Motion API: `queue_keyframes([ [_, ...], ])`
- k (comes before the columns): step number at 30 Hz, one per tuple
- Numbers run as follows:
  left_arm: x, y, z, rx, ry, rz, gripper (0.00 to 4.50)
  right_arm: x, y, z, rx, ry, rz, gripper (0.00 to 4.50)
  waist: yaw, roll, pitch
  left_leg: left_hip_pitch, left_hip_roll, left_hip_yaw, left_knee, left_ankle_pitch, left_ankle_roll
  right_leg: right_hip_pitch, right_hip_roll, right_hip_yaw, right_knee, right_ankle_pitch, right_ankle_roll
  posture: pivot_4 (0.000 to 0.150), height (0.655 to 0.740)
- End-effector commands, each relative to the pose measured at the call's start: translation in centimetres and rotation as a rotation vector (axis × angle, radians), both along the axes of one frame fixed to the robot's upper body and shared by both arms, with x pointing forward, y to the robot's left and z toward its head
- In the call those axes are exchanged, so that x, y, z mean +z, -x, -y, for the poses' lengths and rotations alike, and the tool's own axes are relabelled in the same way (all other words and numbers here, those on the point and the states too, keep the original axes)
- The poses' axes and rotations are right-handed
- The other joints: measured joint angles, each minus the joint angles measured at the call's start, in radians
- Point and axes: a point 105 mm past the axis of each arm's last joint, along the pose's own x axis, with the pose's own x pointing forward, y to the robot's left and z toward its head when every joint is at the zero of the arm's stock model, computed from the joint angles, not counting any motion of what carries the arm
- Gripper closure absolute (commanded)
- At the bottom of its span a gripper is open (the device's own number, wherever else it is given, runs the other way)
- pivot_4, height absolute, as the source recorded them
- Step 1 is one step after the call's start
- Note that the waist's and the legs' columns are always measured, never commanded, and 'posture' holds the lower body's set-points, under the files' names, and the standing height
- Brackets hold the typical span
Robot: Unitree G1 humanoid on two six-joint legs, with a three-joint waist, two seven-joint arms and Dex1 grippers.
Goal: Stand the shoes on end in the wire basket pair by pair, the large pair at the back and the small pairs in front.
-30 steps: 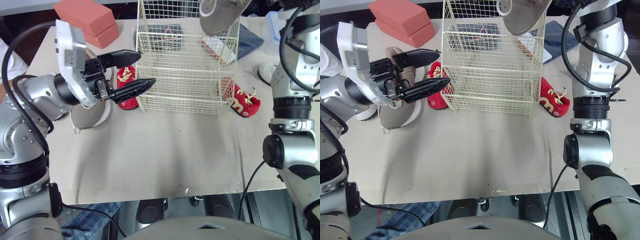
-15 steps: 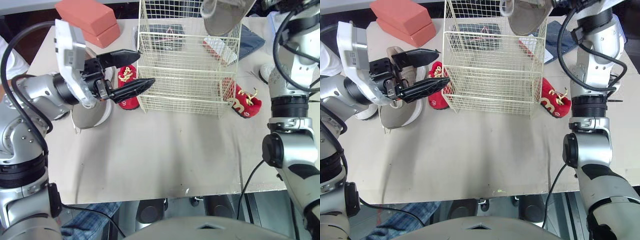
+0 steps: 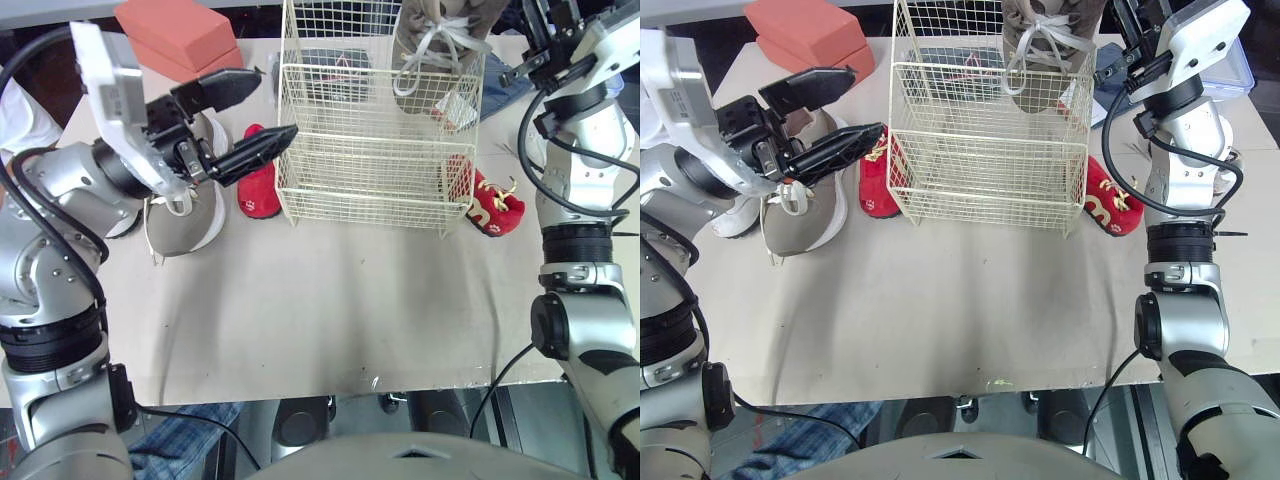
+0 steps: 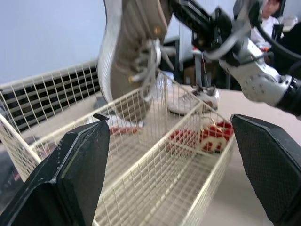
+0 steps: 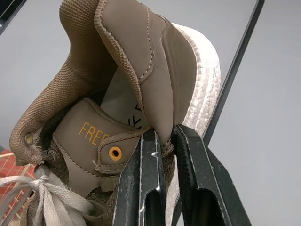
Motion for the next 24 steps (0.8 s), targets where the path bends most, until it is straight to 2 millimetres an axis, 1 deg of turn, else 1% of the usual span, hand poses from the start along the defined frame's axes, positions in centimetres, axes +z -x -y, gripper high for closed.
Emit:
queue_keyframes([
  [1,1.4,0.5,-0.5,0.021,0.014,0.081,0.05,0.6,0.6,0.7,-0.033,0.009,0.025,4.5,0.001,0.0,0.0,0.0,0.0,0.0,0.0,0.0,0.0,0.0,0.0,0.0,0.0,0.0,0.0,0.15,0.686],
  [4,1.2,0.5,-0.5,0.022,0.01,0.078,0.05,0.2,0.6,0.8,-0.056,0.032,0.008,4.5,0.001,0.0,0.0,0.0,0.0,0.0,0.0,0.0,0.0,0.0,0.0,0.0,0.0,0.0,0.0,0.15,0.686],
  [9,0.7,0.4,-0.6,0.022,-0.009,0.063,0.05,-2.0,0.1,0.9,-0.116,0.114,-0.087,4.5,0.003,0.0,0.0,0.0,0.0,0.0,0.0,0.0,0.0,0.0,0.0,0.0,0.0,0.0,0.0,0.15,0.686],
  [13,0.4,0.3,-0.5,0.018,-0.015,0.054,0.05,-3.5,-0.4,0.6,-0.146,0.192,-0.183,4.5,0.004,0.0,0.0,0.001,0.0,0.0,0.0,0.0,0.0,0.001,0.0,0.0,0.0,0.0,0.0,0.15,0.686],
  [15,0.3,0.2,-0.5,0.016,-0.019,0.052,0.05,-3.8,-0.6,0.6,-0.158,0.208,-0.208,4.5,0.004,0.0,0.0,0.001,0.0,0.0,0.0,0.0,0.0,0.001,0.0,0.0,0.0,0.0,0.0,0.15,0.686],
  [18,0.1,0.1,-0.4,0.012,-0.025,0.048,0.05,-3.5,-0.8,0.6,-0.172,0.213,-0.228,4.5,0.003,0.0,0.0,0.0,0.0,0.0,0.0,0.0,0.0,0.001,0.0,0.0,0.0,0.0,0.0,0.15,0.686],
  [24,0.0,0.1,-0.4,0.017,-0.024,0.05,0.05,-3.4,-1.1,1.1,-0.192,0.183,-0.264,4.5,0.0,0.0,0.0,0.0,0.0,0.0,0.0,0.0,0.0,0.001,0.0,0.0,-0.001,0.0,0.0,0.15,0.686],
])
